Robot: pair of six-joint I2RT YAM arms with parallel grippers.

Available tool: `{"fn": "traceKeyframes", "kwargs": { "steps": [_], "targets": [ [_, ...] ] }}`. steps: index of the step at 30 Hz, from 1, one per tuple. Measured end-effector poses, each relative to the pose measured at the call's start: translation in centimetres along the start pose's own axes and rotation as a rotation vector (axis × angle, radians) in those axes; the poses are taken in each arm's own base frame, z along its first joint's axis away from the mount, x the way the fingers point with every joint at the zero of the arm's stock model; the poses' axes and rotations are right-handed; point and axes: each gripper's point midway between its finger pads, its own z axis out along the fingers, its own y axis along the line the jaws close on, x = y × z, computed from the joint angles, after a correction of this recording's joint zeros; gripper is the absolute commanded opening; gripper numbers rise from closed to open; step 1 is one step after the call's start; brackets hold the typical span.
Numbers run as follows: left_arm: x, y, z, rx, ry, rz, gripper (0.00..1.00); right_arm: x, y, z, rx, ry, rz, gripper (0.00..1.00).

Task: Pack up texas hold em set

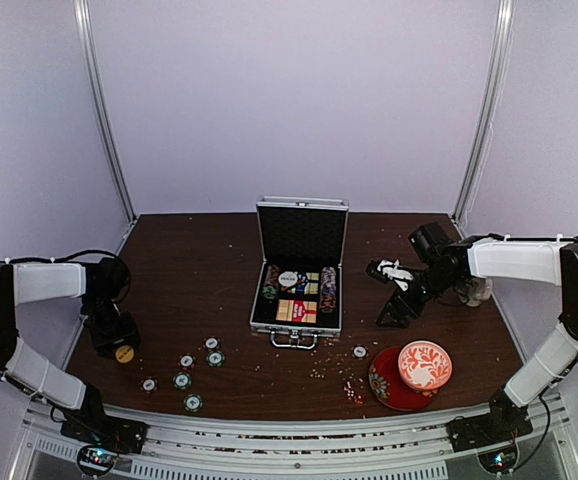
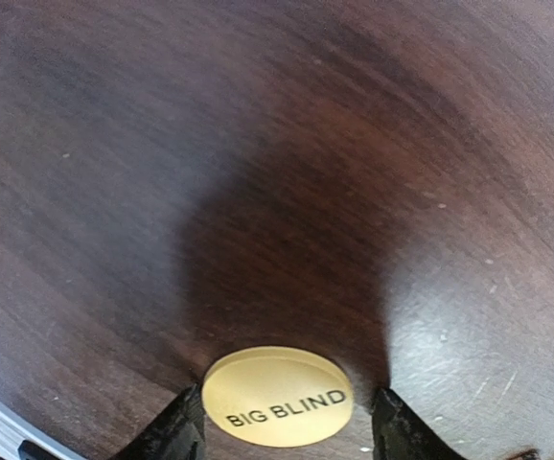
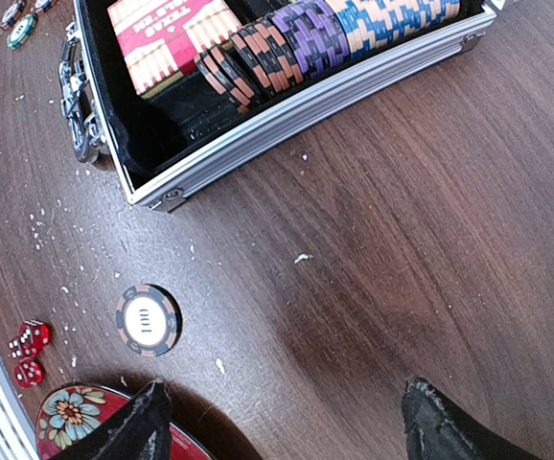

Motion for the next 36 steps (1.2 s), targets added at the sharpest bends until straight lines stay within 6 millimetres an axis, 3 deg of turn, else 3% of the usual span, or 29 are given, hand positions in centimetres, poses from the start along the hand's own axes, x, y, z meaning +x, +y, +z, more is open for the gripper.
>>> {"fn": "traceKeyframes", "kwargs": {
  "steps": [11, 15, 26, 28, 32, 36],
  "targets": [
    [0.2, -1.1, 0.1, 0.05, 0.011, 0.033, 0.48, 0.1, 0.0, 0.0, -0.001, 0.002, 0.0, 0.83],
    [0.5, -3.3, 0.1, 0.05, 0.018, 0.121, 0.48, 0.1, 0.0, 0.0, -0.001, 0.003, 0.0, 0.83],
    [2.0, -12.7, -0.5, 0.073, 0.006, 0.406, 0.45, 0.1, 0.1, 0.0, -0.001, 0.004, -0.001, 0.83],
    [2.5, -15.1, -0.9, 0.095, -0.009, 0.463, 0.45, 0.1, 0.1, 0.0, -0.001, 0.004, -0.001, 0.83],
    [3.6, -20.9, -3.6, 0.185, -0.074, 0.575, 0.46, 0.1, 0.1, 0.1, -0.002, 0.005, -0.001, 0.83],
    [4.5, -26.7, -8.0, 0.312, -0.156, 0.654, 0.46, 0.2, 0.1, 0.2, -0.004, 0.01, 0.002, 0.83]
  ]
}}
